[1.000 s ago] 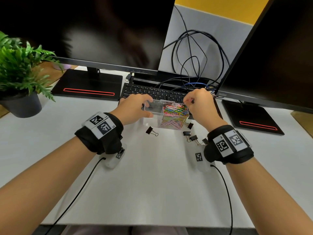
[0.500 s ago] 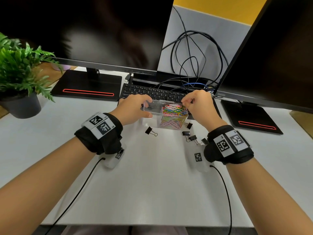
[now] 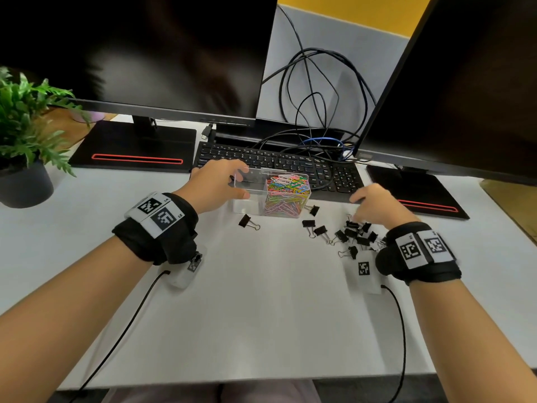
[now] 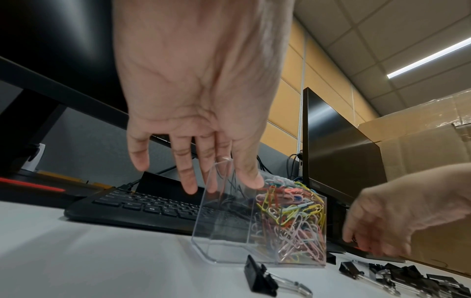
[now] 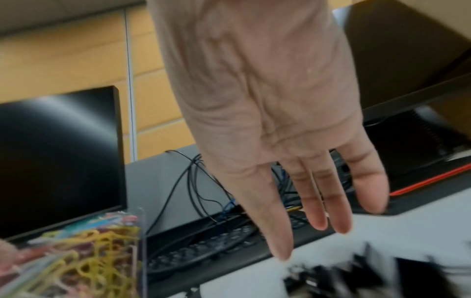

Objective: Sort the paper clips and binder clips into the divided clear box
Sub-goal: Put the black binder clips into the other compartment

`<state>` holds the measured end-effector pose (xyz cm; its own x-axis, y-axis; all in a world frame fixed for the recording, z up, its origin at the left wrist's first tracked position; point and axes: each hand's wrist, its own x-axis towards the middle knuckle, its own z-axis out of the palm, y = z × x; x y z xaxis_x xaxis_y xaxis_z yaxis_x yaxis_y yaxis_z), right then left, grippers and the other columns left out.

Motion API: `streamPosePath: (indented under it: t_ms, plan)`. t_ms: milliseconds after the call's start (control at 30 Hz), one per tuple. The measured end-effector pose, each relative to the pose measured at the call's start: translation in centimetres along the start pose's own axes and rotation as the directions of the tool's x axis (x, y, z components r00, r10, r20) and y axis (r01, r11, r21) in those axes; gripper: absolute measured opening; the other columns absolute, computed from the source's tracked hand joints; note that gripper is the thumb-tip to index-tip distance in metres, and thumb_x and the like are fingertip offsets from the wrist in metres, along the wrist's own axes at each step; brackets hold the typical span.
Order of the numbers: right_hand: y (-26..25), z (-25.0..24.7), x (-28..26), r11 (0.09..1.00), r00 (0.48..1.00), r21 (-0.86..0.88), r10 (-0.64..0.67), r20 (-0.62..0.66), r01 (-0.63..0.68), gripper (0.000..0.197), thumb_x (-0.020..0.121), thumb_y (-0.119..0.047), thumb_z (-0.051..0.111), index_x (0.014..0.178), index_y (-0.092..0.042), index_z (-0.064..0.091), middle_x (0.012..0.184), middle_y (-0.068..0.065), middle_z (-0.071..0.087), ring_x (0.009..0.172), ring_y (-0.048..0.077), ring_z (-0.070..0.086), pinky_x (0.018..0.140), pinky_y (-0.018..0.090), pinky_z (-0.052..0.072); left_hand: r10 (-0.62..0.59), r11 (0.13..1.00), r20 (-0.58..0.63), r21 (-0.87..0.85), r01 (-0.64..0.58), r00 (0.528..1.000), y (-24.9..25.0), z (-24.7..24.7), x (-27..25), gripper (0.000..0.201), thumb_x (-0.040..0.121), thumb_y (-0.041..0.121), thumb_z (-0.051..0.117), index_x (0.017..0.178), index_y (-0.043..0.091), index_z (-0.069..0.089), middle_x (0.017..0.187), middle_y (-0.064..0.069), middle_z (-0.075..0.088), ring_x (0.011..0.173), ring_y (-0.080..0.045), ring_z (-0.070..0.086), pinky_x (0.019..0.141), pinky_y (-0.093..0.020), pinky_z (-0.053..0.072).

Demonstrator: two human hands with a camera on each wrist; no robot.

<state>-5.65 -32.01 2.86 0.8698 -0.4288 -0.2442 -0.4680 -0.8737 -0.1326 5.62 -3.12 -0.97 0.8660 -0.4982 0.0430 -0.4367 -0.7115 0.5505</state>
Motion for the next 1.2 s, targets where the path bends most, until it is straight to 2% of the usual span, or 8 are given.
streamPosePath:
  t_ms: [133,300,400,633,767,967,1100,1200]
  plan:
    - [1.3,0.8,-0.8,0.994,0.989,0.057,0.086,0.118,-0.093,0.055,0.081,-0.007,0.072,0.133,-0.008,0.053,0.138,0.013,0.047,0.116,0.029,0.053,0.092,0.038,0.050,0.004,1.000,-0.001,-0.010,-0.004,1.000,0.0,0.1,0.0,0.052,0.082,0.037,0.075,0.129,0.029,0.054,0.118,0.004,0.063,0.107,-0.021,0.058,0.102,-0.051,0.040]
    - [1.0,2.1,-0.8,0.985,0.991,0.167,0.026,0.130,-0.048,0.039,0.077,-0.008,0.075,0.113,-0.017,0.063,0.124,0.010,0.053,0.079,0.021,0.060,0.054,0.027,0.053,0.012,1.000,-0.013,-0.015,-0.012,1.000,-0.2,0.1,0.0,0.051,0.081,0.036,0.076,0.127,0.029,0.056,0.113,0.006,0.064,0.104,-0.019,0.058,0.101,-0.051,0.041]
    - [0.4,2.6,-0.8,0.982,0.991,0.187,-0.016,0.134,-0.009,0.041,0.073,-0.005,0.076,0.112,-0.013,0.065,0.110,0.008,0.057,0.074,0.018,0.061,0.058,0.025,0.052,0.015,1.000,-0.011,-0.010,-0.015,1.000,-0.3,0.1,0.0,0.050,0.080,0.037,0.077,0.126,0.030,0.056,0.111,0.006,0.064,0.103,-0.019,0.058,0.099,-0.053,0.042]
    - [0.0,3.3,-1.0,0.976,0.993,0.216,-0.058,0.105,0.034,0.038,0.071,0.003,0.073,0.105,-0.014,0.069,0.110,0.008,0.058,0.082,0.023,0.059,0.063,0.026,0.047,0.011,1.000,-0.017,-0.012,-0.011,1.000,-0.3,0.1,0.2,0.053,0.079,0.036,0.078,0.127,0.029,0.056,0.111,0.006,0.065,0.103,-0.020,0.059,0.100,-0.052,0.042]
    - [-0.2,3.5,-1.3,0.970,0.990,0.234,-0.098,0.102,0.072,0.027,0.073,-0.001,0.075,0.098,-0.013,0.072,0.096,0.004,0.059,0.068,0.014,0.055,0.052,0.020,0.041,0.006,1.000,-0.009,-0.011,-0.006,1.000,-0.3,0.1,0.1,0.052,0.080,0.035,0.077,0.127,0.029,0.056,0.111,0.006,0.065,0.105,-0.021,0.058,0.100,-0.054,0.042]
    - [-0.8,3.3,-1.4,0.965,0.992,0.248,-0.109,0.058,0.091,0.025,0.076,-0.014,0.074,0.100,-0.010,0.069,0.095,0.003,0.060,0.078,0.018,0.057,0.052,0.020,0.040,0.008,1.000,-0.006,0.000,-0.008,1.000,0.0,-0.2,0.0,0.054,0.080,0.035,0.077,0.129,0.026,0.056,0.112,0.006,0.065,0.106,-0.021,0.058,0.100,-0.053,0.042]
    - [-1.2,3.1,-1.5,0.956,0.987,0.284,-0.110,0.120,0.072,0.024,0.073,-0.015,0.079,0.094,-0.010,0.068,0.077,0.002,0.060,0.065,0.015,0.058,0.056,0.025,0.051,0.006,1.000,-0.005,-0.003,-0.006,1.000,0.1,-0.1,-0.1,0.054,0.081,0.034,0.076,0.130,0.025,0.055,0.106,0.011,0.061,0.105,-0.020,0.058,0.101,-0.053,0.042]
    - [-1.7,3.1,-1.6,0.957,0.985,0.281,-0.117,0.125,0.078,0.013,0.076,-0.006,0.072,0.088,-0.008,0.070,0.064,0.002,0.057,0.055,0.015,0.055,0.050,0.023,0.048,0.007,1.000,-0.003,-0.016,-0.007,1.000,0.0,-0.1,-0.2,0.053,0.081,0.033,0.076,0.129,0.025,0.055,0.106,0.011,0.060,0.105,-0.020,0.058,0.100,-0.053,0.042]
